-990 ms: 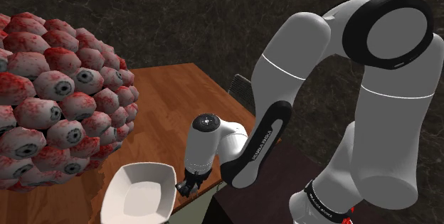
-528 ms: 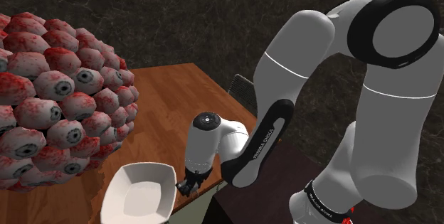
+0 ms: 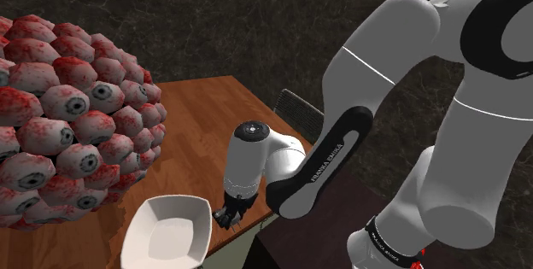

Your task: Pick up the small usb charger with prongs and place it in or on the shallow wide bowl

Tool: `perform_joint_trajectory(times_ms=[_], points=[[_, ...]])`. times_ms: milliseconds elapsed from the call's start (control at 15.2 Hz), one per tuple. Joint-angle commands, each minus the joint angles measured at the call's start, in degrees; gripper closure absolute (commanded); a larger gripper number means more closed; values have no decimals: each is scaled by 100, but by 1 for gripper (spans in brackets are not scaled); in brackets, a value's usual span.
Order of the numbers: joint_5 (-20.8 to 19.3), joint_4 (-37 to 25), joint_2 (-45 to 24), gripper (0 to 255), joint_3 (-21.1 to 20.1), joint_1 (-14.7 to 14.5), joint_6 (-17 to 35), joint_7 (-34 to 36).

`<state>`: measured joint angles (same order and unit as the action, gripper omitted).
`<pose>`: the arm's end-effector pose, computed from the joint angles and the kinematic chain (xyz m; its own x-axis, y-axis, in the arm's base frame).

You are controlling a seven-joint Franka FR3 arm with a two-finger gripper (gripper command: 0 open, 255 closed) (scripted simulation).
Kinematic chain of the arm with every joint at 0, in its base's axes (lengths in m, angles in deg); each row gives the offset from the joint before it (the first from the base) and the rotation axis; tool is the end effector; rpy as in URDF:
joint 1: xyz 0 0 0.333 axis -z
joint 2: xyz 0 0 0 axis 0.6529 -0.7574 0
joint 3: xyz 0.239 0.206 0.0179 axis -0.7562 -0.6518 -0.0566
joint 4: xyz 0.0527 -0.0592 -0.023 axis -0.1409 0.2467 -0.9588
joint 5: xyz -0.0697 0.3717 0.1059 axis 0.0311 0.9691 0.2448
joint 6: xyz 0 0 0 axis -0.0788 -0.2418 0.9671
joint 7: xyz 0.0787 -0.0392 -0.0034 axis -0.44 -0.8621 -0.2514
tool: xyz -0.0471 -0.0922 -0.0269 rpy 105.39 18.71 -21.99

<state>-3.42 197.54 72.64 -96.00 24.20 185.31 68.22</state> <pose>0.3193 0.2868 0.1720 0.9991 0.0401 -0.0156 0.0403 -0.9991 0.0093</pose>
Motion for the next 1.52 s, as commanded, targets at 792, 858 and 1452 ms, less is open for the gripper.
perform_joint_trajectory(times_ms=[792, 858, 1452], points=[[1625, 88, 1398, 255, -685, 374, -1143, -1175], [1644, 87, 1418, 255, -684, 371, -1162, -1188], [382, -2151, -288, 255, -550, -156, -1944, 112]])
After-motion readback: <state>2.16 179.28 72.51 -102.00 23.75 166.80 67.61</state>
